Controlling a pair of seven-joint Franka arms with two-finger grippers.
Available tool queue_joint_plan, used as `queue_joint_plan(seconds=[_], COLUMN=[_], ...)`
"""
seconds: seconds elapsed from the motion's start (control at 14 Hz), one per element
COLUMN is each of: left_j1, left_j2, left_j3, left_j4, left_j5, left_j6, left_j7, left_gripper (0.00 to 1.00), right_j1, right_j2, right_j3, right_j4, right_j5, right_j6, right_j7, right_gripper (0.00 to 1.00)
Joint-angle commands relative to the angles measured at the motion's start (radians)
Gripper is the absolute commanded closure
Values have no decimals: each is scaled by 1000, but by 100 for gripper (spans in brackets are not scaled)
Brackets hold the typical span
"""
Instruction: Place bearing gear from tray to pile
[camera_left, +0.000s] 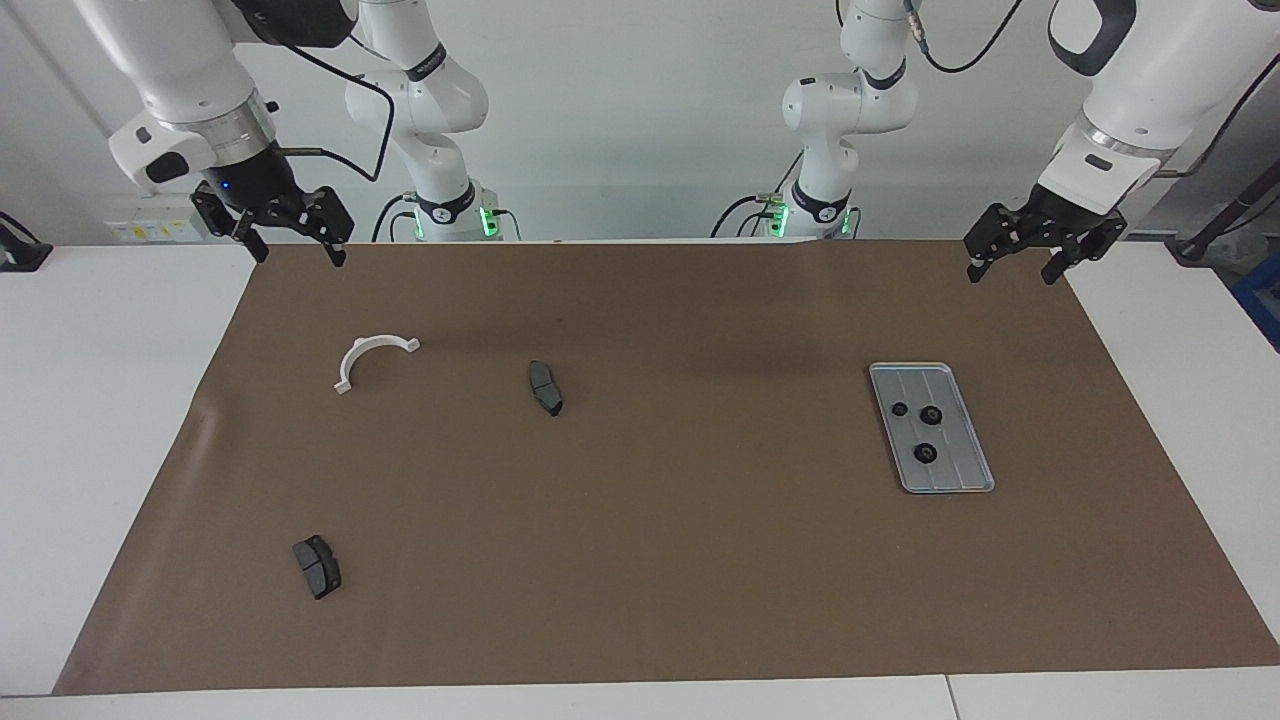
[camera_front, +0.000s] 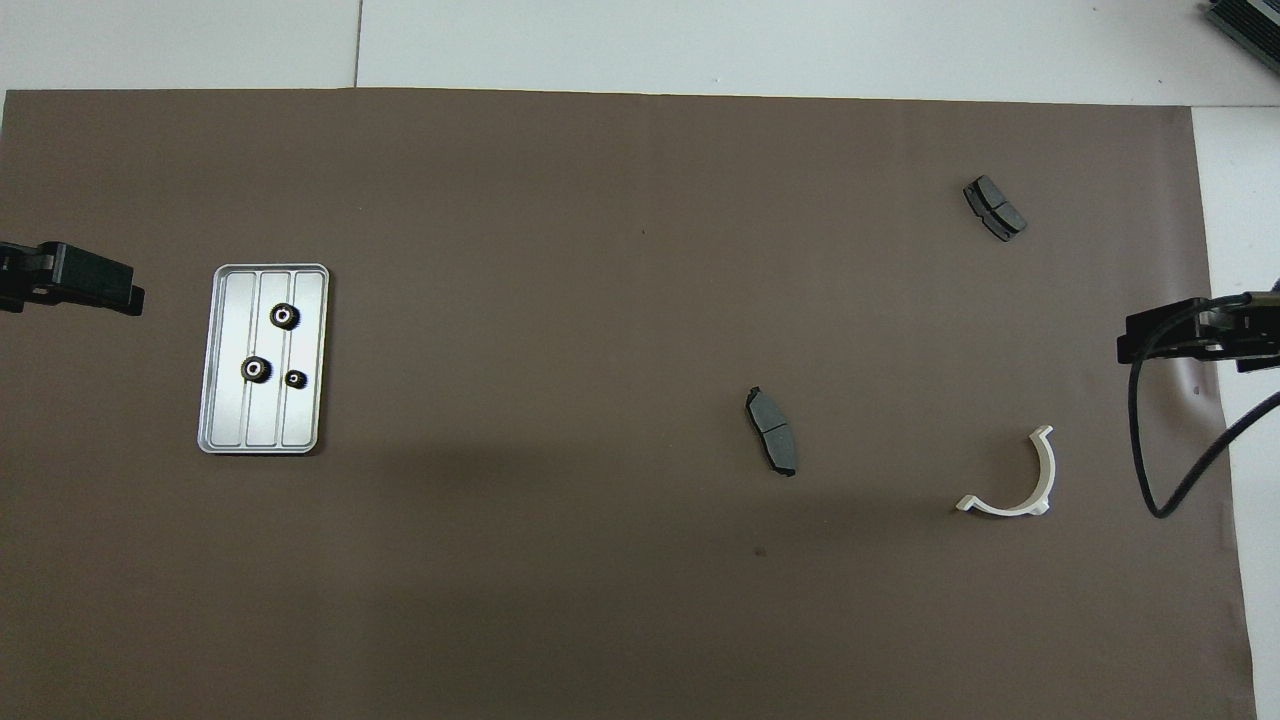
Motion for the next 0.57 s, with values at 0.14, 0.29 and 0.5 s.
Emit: queue_joint_plan(seconds=[0.14,0.29,0.5], left_j1=[5,7,7], left_j2=[-33,-59,-58], left_j3=[-1,1,-1], left_j4=[-49,-124,-218], left_j5=[3,6,37], left_j6=[43,114,201], left_j7=[-5,-5,-5], left_gripper=[0,0,0], right_j1=[-4,-2,-2], right_j2=[-25,-25,-25], right_j3=[3,3,3], right_j4=[-28,-28,-28], right_j5=[4,4,3], right_j6=[9,9,8], right_j7=[12,12,12], right_gripper=[0,0,0])
